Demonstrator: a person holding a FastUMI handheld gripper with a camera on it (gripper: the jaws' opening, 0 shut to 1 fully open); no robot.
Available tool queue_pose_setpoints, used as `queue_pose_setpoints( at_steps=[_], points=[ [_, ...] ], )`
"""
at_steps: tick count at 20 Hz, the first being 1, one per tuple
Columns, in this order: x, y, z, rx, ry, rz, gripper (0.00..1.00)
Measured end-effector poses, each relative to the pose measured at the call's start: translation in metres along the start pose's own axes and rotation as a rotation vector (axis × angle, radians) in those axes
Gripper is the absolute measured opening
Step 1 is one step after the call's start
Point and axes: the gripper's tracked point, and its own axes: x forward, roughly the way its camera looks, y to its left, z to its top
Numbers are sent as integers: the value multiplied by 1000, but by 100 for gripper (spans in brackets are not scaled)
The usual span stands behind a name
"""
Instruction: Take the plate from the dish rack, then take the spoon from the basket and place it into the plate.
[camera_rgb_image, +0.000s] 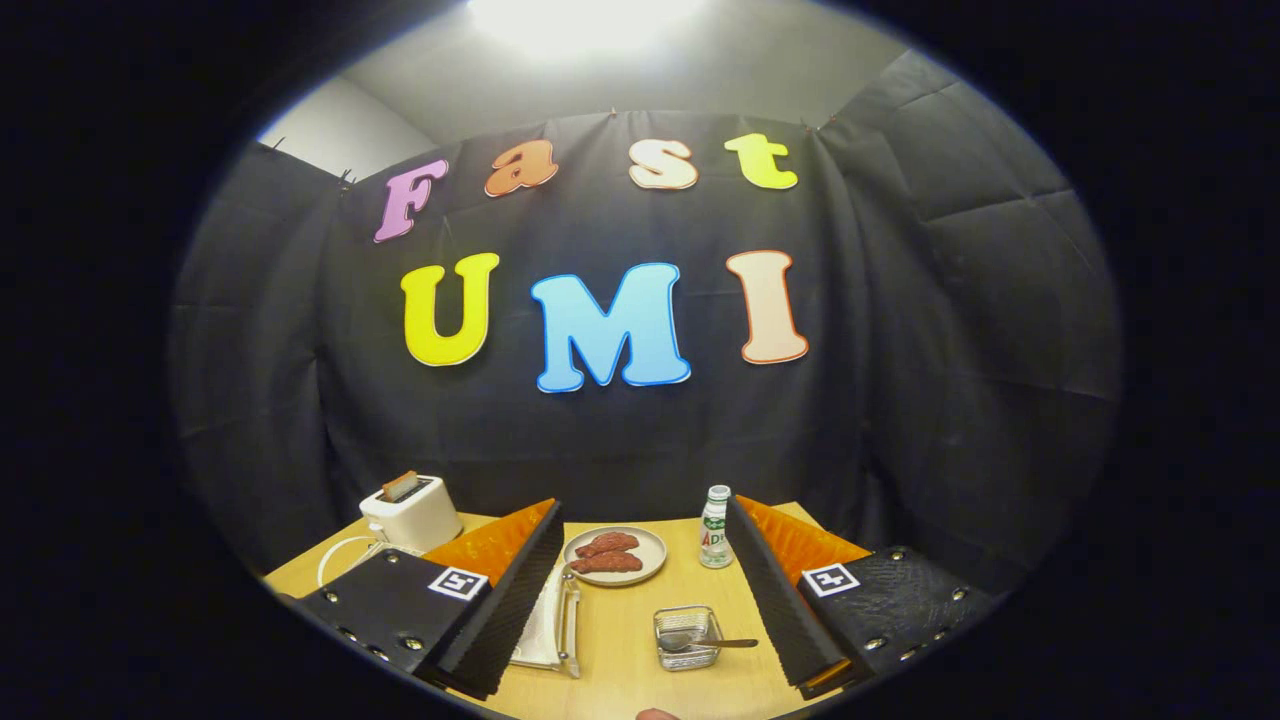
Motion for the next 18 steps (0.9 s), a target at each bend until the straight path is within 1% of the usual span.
queue_pose_setpoints(
  at_steps=[3,8,11,18],
  points=[
    [13,28,-12,0,61,12,99],
    [40,86,-30,-18,150,73,99],
    [54,112,-52,0,210,108,99],
    [88,144,-95,-61,329,94,98]
  ],
)
